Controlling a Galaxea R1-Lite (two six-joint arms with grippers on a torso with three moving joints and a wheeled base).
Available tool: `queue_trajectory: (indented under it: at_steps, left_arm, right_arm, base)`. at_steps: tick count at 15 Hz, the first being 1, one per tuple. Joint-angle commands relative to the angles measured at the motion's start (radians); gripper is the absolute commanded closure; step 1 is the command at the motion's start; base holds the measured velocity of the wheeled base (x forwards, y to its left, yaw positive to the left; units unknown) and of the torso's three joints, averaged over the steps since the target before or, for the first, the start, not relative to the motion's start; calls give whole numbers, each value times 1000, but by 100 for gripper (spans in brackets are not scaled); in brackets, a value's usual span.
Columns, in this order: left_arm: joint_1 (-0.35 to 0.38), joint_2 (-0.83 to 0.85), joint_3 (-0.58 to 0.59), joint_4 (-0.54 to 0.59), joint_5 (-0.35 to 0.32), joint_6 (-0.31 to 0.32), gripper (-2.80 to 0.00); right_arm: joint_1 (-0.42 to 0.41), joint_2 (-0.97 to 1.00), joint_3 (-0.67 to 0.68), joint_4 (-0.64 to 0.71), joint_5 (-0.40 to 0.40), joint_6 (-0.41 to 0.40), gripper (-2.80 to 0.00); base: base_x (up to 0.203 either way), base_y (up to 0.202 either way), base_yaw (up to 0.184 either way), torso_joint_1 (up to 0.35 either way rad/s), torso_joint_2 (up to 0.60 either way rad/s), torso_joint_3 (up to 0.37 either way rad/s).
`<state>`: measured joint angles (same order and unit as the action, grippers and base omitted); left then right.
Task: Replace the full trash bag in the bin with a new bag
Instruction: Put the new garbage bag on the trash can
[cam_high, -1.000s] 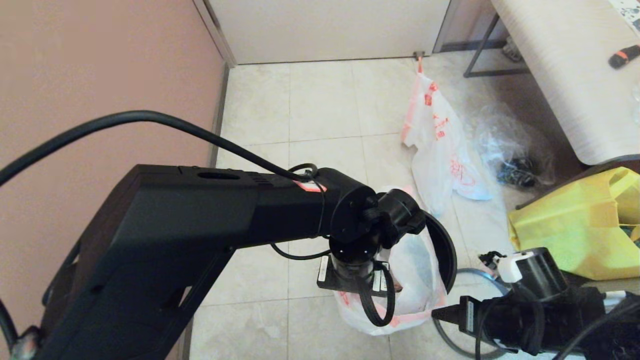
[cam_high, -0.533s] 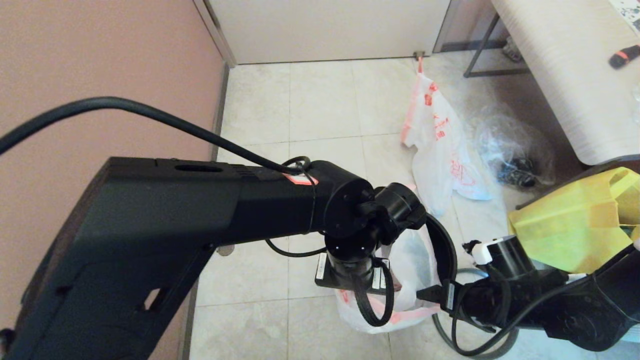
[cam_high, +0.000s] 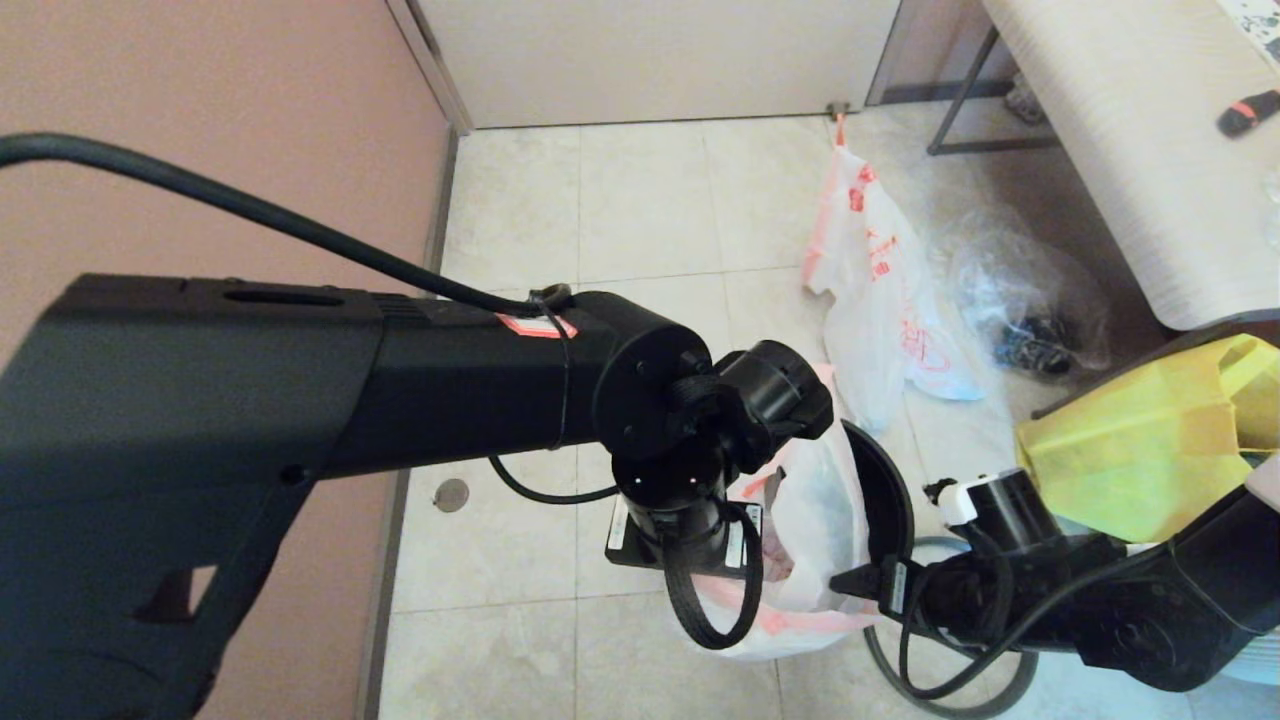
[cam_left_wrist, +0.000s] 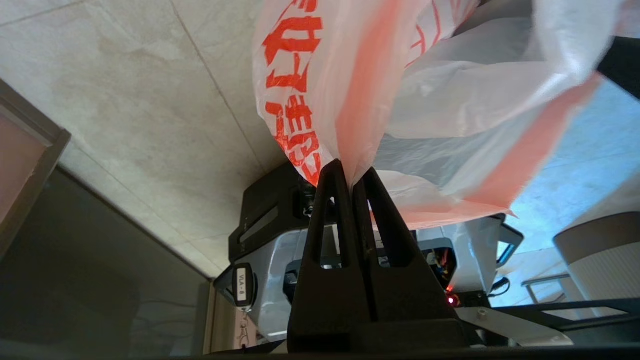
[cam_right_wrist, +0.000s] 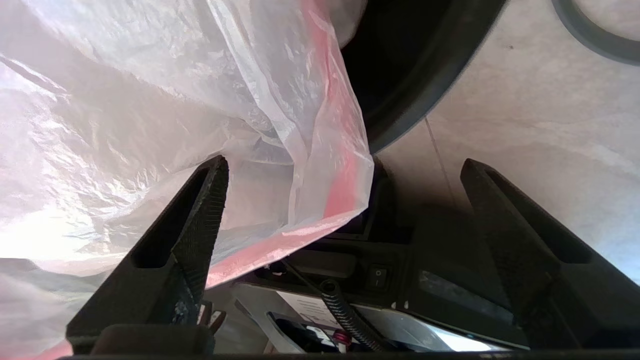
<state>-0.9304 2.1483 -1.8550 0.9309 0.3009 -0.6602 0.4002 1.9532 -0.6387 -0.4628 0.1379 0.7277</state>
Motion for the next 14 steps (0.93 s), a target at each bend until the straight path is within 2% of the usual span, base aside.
queue_trajectory:
  at_steps: [1,3,5,6,11,14]
  left_arm:
    - [5,-21,2,5,-1,-4,0]
    - [13,-48,3,7,-46,-4,0]
    - [24,-66,14,8,-61,-4,0]
    - [31,-84,29,8,-63,-4,0]
    - [74,-115,51,5,-82,-4,0]
    - [95,-96,43,-7,-94,-3,0]
  right_arm:
    - [9,5,-17,4,0,1,-280]
    - [16,8,-56,58,0,0,-280]
    - [19,0,-86,106,-1,-13,-280]
    - [19,-6,-99,115,-2,-18,0]
    - [55,-7,-110,129,-30,-22,0]
    - [10,-13,-110,140,-32,-22,0]
  base:
    - [0,0,0,0,0,0]
    - [0,0,0,0,0,0]
    - [0,0,0,0,0,0]
    - [0,0,0,0,0,0]
    - [0,0,0,0,0,0]
    - [0,0,0,0,0,0]
